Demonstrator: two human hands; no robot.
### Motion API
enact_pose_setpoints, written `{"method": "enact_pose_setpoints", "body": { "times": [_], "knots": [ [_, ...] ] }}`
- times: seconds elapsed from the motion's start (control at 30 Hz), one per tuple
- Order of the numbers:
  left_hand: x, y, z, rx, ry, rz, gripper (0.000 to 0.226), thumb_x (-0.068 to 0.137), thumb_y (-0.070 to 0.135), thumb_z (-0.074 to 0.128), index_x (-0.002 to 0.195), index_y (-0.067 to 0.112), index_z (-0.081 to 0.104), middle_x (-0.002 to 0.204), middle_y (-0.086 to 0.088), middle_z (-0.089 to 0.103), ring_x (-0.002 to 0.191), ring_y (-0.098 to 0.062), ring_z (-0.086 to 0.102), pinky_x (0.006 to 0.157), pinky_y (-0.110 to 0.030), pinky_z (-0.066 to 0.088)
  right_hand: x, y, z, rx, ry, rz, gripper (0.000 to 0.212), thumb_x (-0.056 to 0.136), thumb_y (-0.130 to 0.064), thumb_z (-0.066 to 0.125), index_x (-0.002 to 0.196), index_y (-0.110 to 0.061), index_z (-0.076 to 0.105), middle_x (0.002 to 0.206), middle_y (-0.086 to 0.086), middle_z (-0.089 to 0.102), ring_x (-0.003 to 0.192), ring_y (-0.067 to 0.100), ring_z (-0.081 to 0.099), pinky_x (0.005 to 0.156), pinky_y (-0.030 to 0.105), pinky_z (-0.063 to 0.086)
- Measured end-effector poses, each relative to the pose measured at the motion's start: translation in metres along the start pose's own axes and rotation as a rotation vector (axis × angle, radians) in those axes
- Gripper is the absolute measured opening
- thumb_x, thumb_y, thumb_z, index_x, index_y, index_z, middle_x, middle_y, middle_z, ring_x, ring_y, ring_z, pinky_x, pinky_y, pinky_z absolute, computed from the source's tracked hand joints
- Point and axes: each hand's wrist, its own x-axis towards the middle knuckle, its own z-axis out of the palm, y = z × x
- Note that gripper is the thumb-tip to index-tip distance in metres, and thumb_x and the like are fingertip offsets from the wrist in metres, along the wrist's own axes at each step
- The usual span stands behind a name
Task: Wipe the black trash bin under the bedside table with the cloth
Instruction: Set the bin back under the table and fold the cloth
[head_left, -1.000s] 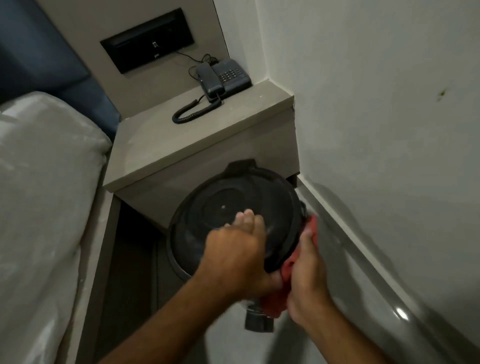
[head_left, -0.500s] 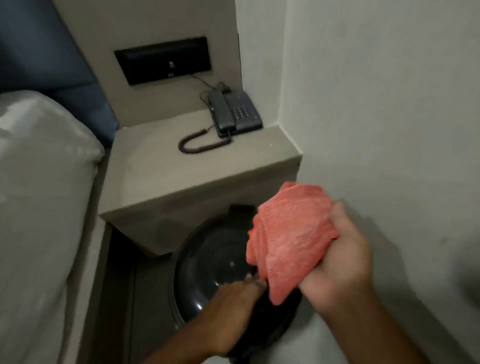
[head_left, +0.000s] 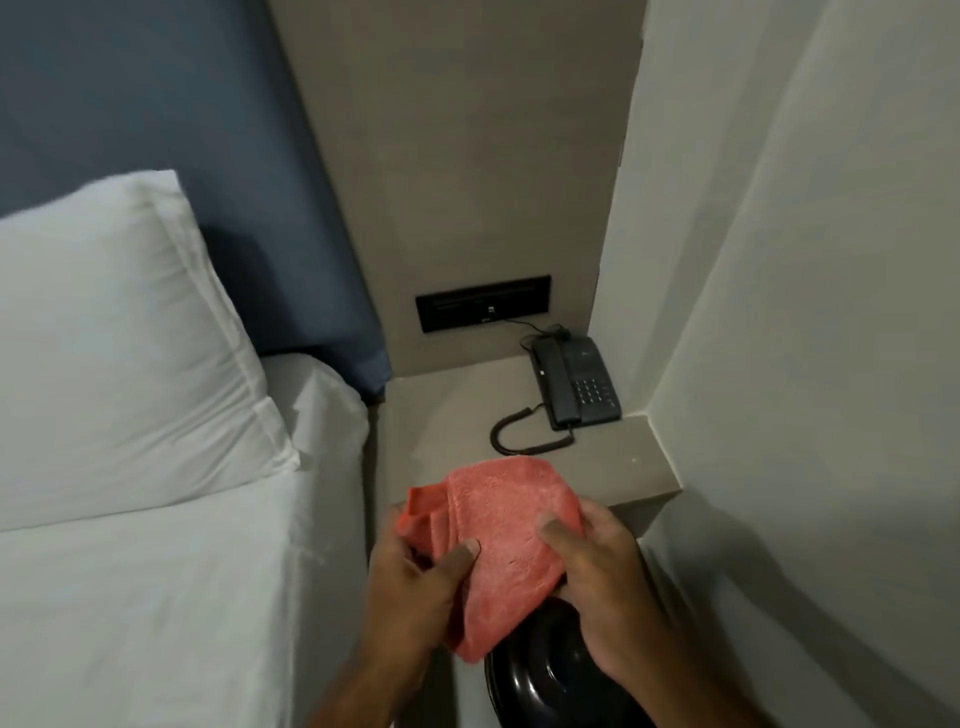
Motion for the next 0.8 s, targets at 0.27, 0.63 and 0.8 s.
{"method": "enact_pose_setpoints", "body": {
  "times": [0.27, 0.63, 0.8],
  "knots": [
    [0.070, 0.000, 0.011, 0.330, -0.032, 0.120, 0.039, 0.095, 0.023, 0.057, 0.102, 0.057, 0.039, 0.108, 0.015, 0.055, 0.098, -0.006, 0.059, 0.081, -0.029, 0.054, 0.054, -0.002, 0.016, -0.296, -0.073, 0.001, 0.025, 0.094, -0.010, 0.069, 0.112, -0.026, 0.063, 0.116, -0.004, 0.062, 0.101, 0.014, 0.067, 0.077, 0.027, 0.063],
    [0.157, -0.117, 0.014, 0.152, 0.092, -0.323, 0.057, 0.079, -0.006, 0.069, 0.116, 0.026, 0.040, 0.117, -0.011, 0.062, 0.096, -0.029, 0.066, 0.061, -0.044, 0.061, 0.186, 0.070, 0.000, -0.610, -0.245, 0.194, 0.036, 0.102, -0.043, 0.055, 0.132, -0.025, 0.064, 0.116, -0.002, 0.066, 0.093, 0.006, 0.060, 0.076, 0.030, 0.051],
    [0.189, -0.152, 0.020, 0.056, 0.069, -0.356, 0.070, 0.078, -0.006, 0.071, 0.125, 0.029, 0.034, 0.114, -0.006, 0.061, 0.093, -0.025, 0.067, 0.050, -0.033, 0.058, 0.227, 0.103, 0.009, -0.539, -0.255, 0.270, 0.046, 0.101, -0.037, 0.059, 0.142, -0.016, 0.056, 0.133, -0.002, 0.058, 0.108, 0.012, 0.059, 0.088, 0.030, 0.050]
  ]
}}
